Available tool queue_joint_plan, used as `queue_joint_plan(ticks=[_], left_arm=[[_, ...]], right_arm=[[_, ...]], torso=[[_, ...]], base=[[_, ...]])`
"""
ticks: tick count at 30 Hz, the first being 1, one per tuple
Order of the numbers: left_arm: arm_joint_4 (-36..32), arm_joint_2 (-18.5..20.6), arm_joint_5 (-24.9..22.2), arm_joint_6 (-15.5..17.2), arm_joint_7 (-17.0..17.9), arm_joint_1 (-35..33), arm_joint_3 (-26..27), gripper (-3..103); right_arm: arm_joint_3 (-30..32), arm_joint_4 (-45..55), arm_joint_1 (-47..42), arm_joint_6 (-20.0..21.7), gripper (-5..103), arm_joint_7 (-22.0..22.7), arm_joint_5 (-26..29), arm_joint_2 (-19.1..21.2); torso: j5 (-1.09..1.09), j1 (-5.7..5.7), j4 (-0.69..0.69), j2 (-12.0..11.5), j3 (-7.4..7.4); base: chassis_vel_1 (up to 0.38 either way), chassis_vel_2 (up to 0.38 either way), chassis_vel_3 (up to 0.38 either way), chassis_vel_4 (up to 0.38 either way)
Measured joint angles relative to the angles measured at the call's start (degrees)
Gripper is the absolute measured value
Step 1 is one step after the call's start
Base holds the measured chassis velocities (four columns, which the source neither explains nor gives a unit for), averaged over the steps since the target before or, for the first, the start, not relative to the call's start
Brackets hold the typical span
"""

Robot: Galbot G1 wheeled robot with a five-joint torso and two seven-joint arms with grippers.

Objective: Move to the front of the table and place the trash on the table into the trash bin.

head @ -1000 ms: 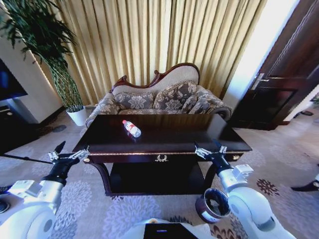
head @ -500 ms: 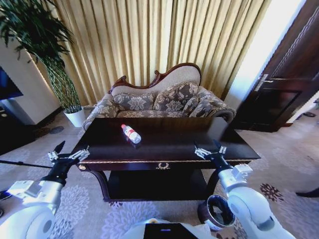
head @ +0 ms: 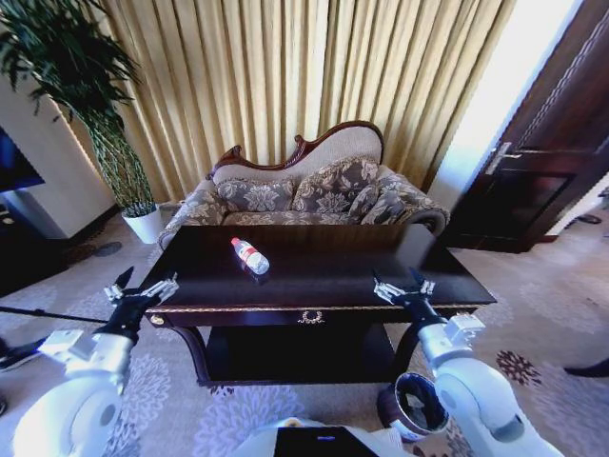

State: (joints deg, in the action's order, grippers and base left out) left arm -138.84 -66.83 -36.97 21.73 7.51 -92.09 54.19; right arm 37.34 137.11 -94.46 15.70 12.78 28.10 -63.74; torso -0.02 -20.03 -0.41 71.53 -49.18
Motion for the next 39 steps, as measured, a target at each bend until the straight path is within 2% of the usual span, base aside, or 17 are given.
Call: queue_joint_plan(ticks=[1,2,3,6,7,9,11,15,16,17,20,22,23,26,28,32,39], left_arm=[[0.21,0.70,-0.58,0.61,0.93,0.72,-0.13,100],[0.91,3.07,-2.34,2.64,4.50,3.37,-0.84,100],[0.91,3.07,-2.34,2.64,4.50,3.37,-0.84,100],[2.95,8.78,-6.75,7.45,14.45,10.13,-4.14,100],[2.95,8.78,-6.75,7.45,14.45,10.13,-4.14,100],[4.39,12.01,-12.07,10.79,19.58,14.89,-6.54,100],[5.15,12.76,-13.69,11.53,20.98,16.39,-7.58,100],[9.63,13.95,-17.89,13.14,26.17,23.24,-14.94,100],[11.59,13.82,-18.42,13.24,29.05,26.71,-18.81,100],[11.59,13.82,-18.42,13.24,29.05,26.71,-18.81,100],[14.80,12.63,-18.66,13.24,32.89,33.13,-25.18,100],[15.18,12.37,-18.69,13.25,33.42,33.98,-26.11,100],[17.03,10.99,-18.78,13.25,35.98,37.78,-30.79,100],[20.17,8.71,-18.83,13.20,39.33,42.22,-38.25,100],[20.77,8.33,-18.85,13.18,39.89,42.98,-39.46,100],[25.56,5.32,-19.82,12.66,44.72,49.61,-48.84,100],[29.57,2.57,-21.83,11.60,49.96,56.66,-56.55,100]], right_arm=[[-0.23,0.06,-0.08,0.02,100,0.12,0.01,-0.09],[-0.80,0.30,-0.20,0.11,100,0.33,-0.12,-0.30],[-0.80,0.30,-0.20,0.11,100,0.33,-0.12,-0.30],[-1.41,0.32,0.29,0.38,100,0.39,-0.37,-0.46],[-1.41,0.32,0.29,0.38,100,0.39,-0.37,-0.46],[-1.77,-0.16,0.69,0.46,100,0.40,-0.83,-0.65],[-1.78,-0.26,0.65,0.46,100,0.40,-1.07,-0.95],[-1.58,-0.67,-0.41,0.16,100,0.39,-2.09,-2.24],[-1.48,-0.93,-0.67,-0.17,100,0.39,-2.36,-2.37],[-1.48,-0.93,-0.67,-0.17,100,0.39,-2.36,-2.37],[-1.36,-1.38,-0.61,-0.54,100,0.38,-2.76,-2.53],[-1.36,-1.44,-0.54,-0.54,100,0.38,-2.79,-2.59],[-1.30,-1.55,-0.17,-0.59,100,0.38,-2.94,-2.81],[-1.03,-1.57,0.01,-0.60,100,0.39,-2.98,-2.99],[-0.94,-1.57,0.03,-0.60,100,0.39,-2.98,-3.00],[-0.34,-2.70,0.49,-1.06,100,0.37,-3.05,-2.86],[-0.53,-5.90,1.28,-2.10,100,0.06,-3.07,-3.30]], torso=[[0.01,0.00,-0.01,0.00,0.00],[0.00,0.00,-0.01,0.00,0.00],[0.00,0.00,-0.01,0.00,0.00],[-0.02,0.00,-0.03,0.00,0.00],[-0.02,0.00,-0.03,0.00,0.00],[0.01,-0.01,-0.01,-0.01,0.00],[0.01,-0.02,-0.01,-0.01,0.00],[0.01,-0.01,-0.01,0.00,0.00],[-0.02,-0.01,-0.02,0.00,0.00],[-0.02,-0.01,-0.02,0.00,0.00],[0.03,-0.02,-0.02,-0.01,-0.01],[0.01,-0.02,-0.02,-0.01,0.00],[0.02,-0.02,-0.02,-0.01,-0.01],[0.00,-0.01,-0.01,-0.01,0.00],[0.01,-0.01,-0.02,-0.01,0.00],[0.02,-0.01,-0.02,-0.01,0.00],[0.02,-0.01,-0.02,-0.01,0.00]], base=[[0.000,0.000,0.000,0.000],[0.000,0.000,0.000,0.000],[0.000,0.000,0.000,0.000],[0.000,0.000,0.000,0.000],[0.000,0.000,0.000,0.000],[0.000,0.000,0.000,0.000],[0.000,0.000,0.000,0.000],[0.000,0.000,0.000,0.000],[0.000,0.000,0.000,0.000],[0.000,0.000,0.000,0.000],[0.000,0.000,0.000,0.000],[0.000,0.000,0.000,0.000],[0.000,0.000,0.000,0.000],[0.000,0.000,0.000,0.000],[0.000,0.000,0.000,0.000],[0.000,0.000,0.000,0.000],[0.000,0.000,0.000,0.000]])
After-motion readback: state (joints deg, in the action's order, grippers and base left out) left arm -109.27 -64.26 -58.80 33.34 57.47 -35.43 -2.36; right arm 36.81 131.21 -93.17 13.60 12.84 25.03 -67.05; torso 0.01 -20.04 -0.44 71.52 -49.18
